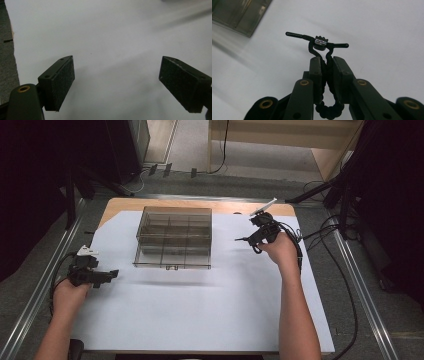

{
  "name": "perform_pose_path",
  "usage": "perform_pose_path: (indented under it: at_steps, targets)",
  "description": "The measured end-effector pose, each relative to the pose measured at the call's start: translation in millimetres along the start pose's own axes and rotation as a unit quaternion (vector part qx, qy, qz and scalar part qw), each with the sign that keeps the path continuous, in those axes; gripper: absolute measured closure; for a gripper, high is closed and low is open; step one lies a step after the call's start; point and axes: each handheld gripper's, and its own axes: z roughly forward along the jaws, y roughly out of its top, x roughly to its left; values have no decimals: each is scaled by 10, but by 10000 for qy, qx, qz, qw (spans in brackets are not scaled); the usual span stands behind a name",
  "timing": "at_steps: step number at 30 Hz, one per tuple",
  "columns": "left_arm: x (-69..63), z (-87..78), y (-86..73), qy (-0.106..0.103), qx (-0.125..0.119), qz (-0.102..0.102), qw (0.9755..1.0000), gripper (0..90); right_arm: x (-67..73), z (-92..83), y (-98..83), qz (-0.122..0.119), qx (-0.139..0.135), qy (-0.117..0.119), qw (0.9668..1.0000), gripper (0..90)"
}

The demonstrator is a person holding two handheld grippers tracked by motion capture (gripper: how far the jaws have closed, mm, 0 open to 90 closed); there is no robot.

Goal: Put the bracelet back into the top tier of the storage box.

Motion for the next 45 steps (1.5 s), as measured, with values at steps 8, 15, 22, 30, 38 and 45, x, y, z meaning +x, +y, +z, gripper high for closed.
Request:
perform_pose_path:
  at_steps: [8, 15, 22, 30, 38, 45]
  targets:
    - [-23, 42, 54, -53, 1, 66, 10000, 144, 103, -81, -37, -58, -18, 146, 9999, 791]
    - [-52, 83, 109, -101, 24, 147, 9998, 144, 171, -158, -78, -96, -5, 313, 9995, 791]
    - [-87, 132, 166, -160, 19, 216, 9996, 144, 217, -235, -119, -76, -36, 374, 9993, 790]
    - [-110, 166, 206, -209, 40, 267, 9994, 144, 273, -334, -156, -56, -41, 493, 9988, 790]
    - [-118, 178, 222, -223, 41, 296, 9993, 144, 413, -428, -150, -257, -106, 598, 9978, 789]
    - [-118, 174, 218, -207, 26, 268, 9994, 144, 537, -473, -134, -457, -112, 707, 9964, 788]
